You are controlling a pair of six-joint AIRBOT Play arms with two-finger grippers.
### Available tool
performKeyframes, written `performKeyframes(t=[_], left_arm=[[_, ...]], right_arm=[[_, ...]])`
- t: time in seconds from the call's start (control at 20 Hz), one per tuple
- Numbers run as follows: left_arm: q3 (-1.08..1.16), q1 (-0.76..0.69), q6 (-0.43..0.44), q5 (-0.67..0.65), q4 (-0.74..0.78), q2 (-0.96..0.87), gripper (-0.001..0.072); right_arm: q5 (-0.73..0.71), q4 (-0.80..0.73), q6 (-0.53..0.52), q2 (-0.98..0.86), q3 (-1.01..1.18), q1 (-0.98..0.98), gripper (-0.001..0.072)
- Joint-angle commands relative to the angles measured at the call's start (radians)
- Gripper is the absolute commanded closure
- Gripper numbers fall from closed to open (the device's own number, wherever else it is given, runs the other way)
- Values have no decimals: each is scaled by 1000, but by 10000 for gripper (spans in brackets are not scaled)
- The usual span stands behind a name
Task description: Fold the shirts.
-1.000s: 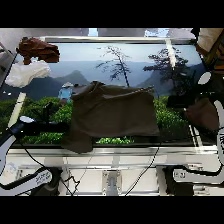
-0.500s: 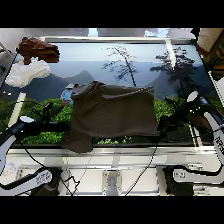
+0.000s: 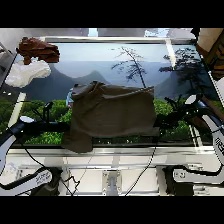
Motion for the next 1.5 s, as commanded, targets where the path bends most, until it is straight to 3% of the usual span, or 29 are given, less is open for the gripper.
performKeyframes(t=[0.0,0.05,0.4,0.45,0.55,0.7,0.9,1.15,1.45], left_arm=[[0,1,0,48,25,0,697],[0,1,0,48,25,0,697],[0,1,0,47,25,0,697],[0,1,0,47,24,0,697],[0,1,0,47,16,0,697],[0,1,0,47,-32,0,698],[75,1,0,-10,-134,0,698],[437,1,-5,-151,-142,1,698],[843,2,-49,-174,-142,3,698]], right_arm=[[-28,-47,24,-1,-2,0,301],[-40,-47,24,-2,-2,0,351],[-169,134,8,-57,-83,1,354],[-178,139,-16,-60,-90,1,412],[-177,175,-77,-60,-92,0,665],[-181,270,-167,-57,-87,1,678],[-201,270,-186,-26,-6,-1,679],[-261,75,-92,59,199,-1,680],[-286,-90,-35,152,435,-1,680]])
